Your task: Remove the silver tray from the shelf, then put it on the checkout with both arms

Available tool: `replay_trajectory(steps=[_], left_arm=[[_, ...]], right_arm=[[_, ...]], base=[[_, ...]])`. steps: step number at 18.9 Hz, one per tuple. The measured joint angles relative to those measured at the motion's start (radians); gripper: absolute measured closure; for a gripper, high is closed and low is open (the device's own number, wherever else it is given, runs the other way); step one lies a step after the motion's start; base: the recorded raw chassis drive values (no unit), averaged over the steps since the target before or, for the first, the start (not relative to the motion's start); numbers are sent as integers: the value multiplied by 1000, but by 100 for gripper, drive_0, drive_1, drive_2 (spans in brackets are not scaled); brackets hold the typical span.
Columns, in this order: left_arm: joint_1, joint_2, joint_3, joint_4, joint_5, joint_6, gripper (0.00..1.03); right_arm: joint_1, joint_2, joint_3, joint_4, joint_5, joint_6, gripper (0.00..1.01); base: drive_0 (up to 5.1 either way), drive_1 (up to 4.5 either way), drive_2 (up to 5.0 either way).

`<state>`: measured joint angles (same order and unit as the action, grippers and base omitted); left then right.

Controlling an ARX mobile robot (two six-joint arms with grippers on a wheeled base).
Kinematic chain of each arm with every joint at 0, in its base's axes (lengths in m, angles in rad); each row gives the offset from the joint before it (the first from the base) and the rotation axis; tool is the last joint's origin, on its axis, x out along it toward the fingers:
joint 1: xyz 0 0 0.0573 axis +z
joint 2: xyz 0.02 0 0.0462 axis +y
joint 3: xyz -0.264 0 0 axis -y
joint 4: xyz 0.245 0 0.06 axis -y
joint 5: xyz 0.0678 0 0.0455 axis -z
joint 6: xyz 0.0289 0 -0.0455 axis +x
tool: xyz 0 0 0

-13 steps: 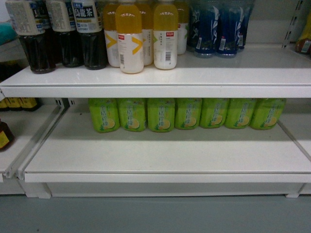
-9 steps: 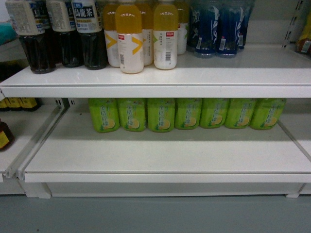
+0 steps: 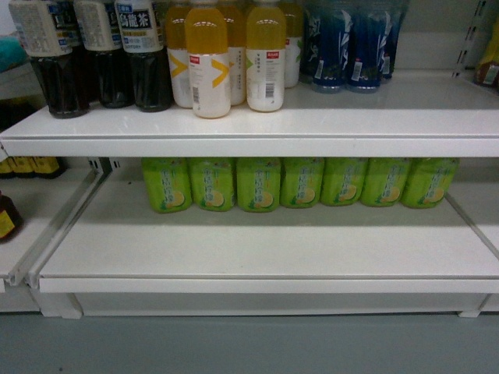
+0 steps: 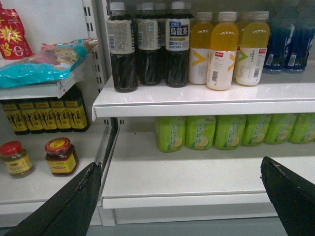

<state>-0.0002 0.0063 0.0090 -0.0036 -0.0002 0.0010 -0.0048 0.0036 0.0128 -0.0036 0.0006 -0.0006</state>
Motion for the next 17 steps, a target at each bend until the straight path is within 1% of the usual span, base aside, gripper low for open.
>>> replay_trajectory(steps=[17], left_arm=[[0, 0, 0, 0, 2, 0, 5]], right_arm=[[0, 0, 0, 0, 0, 1, 3]], base=[[0, 0, 0]])
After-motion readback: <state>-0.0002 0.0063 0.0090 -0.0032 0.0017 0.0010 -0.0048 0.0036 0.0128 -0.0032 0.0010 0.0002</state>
